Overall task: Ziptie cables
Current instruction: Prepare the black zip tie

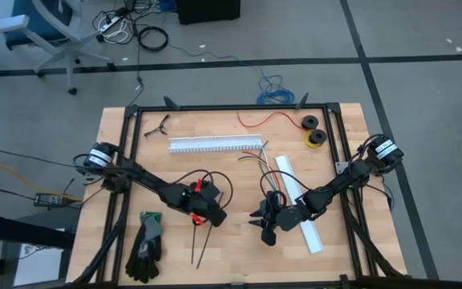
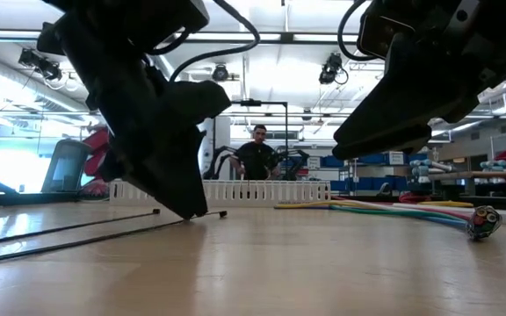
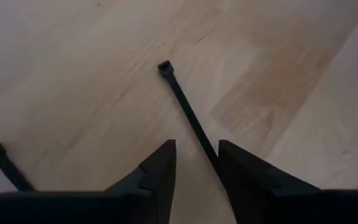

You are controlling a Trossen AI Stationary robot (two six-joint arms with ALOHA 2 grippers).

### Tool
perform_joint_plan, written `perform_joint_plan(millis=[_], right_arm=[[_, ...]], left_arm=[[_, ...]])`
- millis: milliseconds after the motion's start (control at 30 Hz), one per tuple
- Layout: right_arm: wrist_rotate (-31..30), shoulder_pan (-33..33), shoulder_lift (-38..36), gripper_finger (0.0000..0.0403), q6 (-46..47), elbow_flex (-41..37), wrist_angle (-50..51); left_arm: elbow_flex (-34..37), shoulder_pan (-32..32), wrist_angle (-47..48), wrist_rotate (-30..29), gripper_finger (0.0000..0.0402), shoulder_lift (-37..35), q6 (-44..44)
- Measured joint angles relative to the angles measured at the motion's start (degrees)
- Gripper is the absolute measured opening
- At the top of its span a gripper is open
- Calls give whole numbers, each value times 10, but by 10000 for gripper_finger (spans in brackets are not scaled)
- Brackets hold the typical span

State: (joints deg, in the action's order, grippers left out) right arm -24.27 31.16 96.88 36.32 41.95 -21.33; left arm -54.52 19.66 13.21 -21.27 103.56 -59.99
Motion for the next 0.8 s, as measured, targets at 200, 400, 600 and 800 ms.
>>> perform_joint_plan(millis=[200,400,600,800], right_arm=[[0,0,0,111,0,0,-1],[0,0,0,111,-1,0,-13],[-20,0,0,111,-24,0,-32],[-92,4,4,111,-74,-8,-74]], left_arm=[[-2,0,-24,8,93,14,1],[-1,2,-34,9,9,15,30],[0,7,-43,-35,3,8,71],[0,24,-87,-139,2,-41,143]])
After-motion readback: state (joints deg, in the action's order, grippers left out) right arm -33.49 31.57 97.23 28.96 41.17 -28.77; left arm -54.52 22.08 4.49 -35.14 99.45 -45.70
